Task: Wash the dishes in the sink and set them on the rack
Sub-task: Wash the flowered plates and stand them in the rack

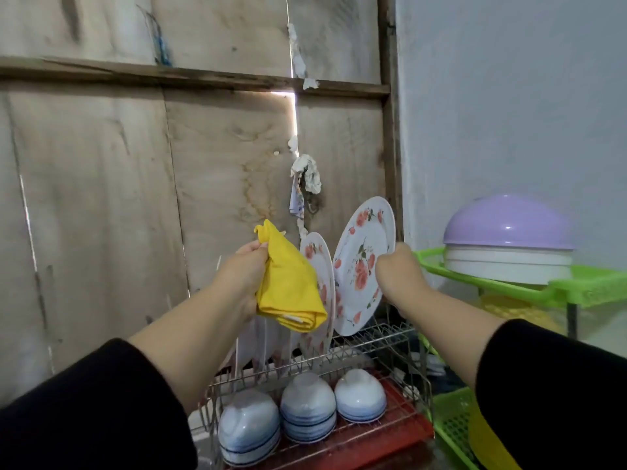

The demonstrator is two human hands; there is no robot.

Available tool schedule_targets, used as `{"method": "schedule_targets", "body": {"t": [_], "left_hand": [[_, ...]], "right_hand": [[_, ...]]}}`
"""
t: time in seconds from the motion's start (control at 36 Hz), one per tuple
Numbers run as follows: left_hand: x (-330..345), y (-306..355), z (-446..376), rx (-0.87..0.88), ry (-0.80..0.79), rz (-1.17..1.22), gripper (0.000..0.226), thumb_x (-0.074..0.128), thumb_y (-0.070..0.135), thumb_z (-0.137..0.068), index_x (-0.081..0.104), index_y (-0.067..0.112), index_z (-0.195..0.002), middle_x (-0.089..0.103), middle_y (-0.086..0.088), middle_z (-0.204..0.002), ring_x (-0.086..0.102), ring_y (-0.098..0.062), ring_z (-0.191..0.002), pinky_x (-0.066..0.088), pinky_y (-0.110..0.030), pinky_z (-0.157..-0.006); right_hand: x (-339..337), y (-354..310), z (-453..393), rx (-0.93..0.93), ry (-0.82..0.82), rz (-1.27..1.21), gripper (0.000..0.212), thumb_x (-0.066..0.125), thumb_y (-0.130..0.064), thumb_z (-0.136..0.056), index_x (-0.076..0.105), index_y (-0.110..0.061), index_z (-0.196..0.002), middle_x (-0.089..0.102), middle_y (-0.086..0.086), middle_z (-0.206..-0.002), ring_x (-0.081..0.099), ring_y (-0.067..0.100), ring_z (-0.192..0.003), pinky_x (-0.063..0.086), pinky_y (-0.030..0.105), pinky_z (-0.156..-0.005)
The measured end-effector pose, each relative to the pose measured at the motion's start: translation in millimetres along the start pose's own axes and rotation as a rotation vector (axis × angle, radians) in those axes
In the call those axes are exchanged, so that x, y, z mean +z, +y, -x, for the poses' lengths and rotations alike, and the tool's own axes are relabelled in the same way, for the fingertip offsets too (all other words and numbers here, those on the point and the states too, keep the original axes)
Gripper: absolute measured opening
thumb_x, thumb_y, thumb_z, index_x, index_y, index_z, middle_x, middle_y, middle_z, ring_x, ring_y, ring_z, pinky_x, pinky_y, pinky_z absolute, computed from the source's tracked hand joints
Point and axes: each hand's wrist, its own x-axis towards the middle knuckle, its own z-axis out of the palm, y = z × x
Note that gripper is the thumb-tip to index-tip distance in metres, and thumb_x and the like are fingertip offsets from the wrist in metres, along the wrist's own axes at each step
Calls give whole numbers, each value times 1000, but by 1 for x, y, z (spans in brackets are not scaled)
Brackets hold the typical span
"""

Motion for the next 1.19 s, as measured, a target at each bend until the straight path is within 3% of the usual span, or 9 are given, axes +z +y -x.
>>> {"method": "schedule_targets", "body": {"t": [0.14, 0.25, 0.53, 0.69, 0.81, 0.97, 1.03, 1.11, 1.19], "left_hand": [[-3, -2, -3, 19, 10, -20, 18, 40, 18, -102, 55, 11, -110, 62, -9, -81, 59, -22, -69, 49, -33, -62], [-7, -6, -5, 13, 19, -37, 25, 39, 20, -102, 57, 9, -116, 65, -11, -88, 62, -24, -75, 52, -34, -66], [-7, -11, 2, -15, 54, -28, 19, 43, 20, -101, 60, 13, -103, 65, -11, -84, 62, -24, -71, 56, -31, -52], [-7, -12, 10, -8, 55, -48, 24, 43, 19, -101, 58, 9, -118, 64, -9, -79, 61, -21, -65, 52, -25, -43], [-5, -12, 17, -15, 69, -33, 13, 45, 18, -100, 57, 13, -97, 61, -7, -74, 59, -20, -62, 52, -24, -41], [-6, -15, 27, -33, 55, 46, 14, 47, 19, -99, 60, 15, -97, 66, -6, -71, 62, -19, -61, 54, -27, -44], [-7, -17, 31, -25, 44, 94, 16, 47, 18, -99, 59, 21, -89, 68, -3, -63, 63, -19, -61, 55, -30, -48], [-11, -22, 39, -29, 34, 119, 15, 47, 19, -99, 61, 18, -95, 69, -5, -69, 66, -20, -57, 54, -30, -47], [-21, -32, 46, -48, 41, 124, 18, 48, 21, -99, 63, 12, -103, 70, -6, -70, 68, -17, -55, 55, -28, -46]], "right_hand": [[22, 14, -20, -52, -50, 105, 25, 40, -14, -82, 58, -7, -99, 62, 13, -97, 63, 28, -76, 54, 35, -60], [44, 47, -49, -87, -140, 192, 21, 41, -23, -76, 55, -16, -90, 60, 11, -103, 62, 26, -77, 57, 45, -67], [55, 33, -25, -114, -234, 273, 27, 46, -16, -86, 48, -12, -113, 54, 10, -113, 59, 27, -85, 54, 41, -75], [44, 28, -14, -102, -351, 233, 46, 47, -22, -91, 34, -18, -135, 56, 7, -113, 59, 22, -90, 44, 30, -64], [37, 26, -6, -115, -402, 204, 49, 44, -26, -94, 34, -23, -142, 57, 1, -113, 57, 20, -96, 43, 29, -70], [28, 29, 5, -101, -400, 168, 53, 37, -28, -100, 23, -16, -149, 42, 7, -144, 52, 18, -104, 37, 25, -82], [26, 33, 10, -128, -317, 205, 51, 38, -28, -99, 28, -13, -146, 41, 10, -140, 53, 18, -99, 42, 29, -82], [25, 36, 25, -267, -147, 181, 27, 43, -18, -96, 47, -11, -122, 45, 7, -120, 47, 22, -110, 40, 37, -97], [32, 28, 53, -357, -142, 36, 7, 43, -11, -97, 49, -13, -99, 47, 4, -103, 47, 13, -92, 38, 23, -81]]}}
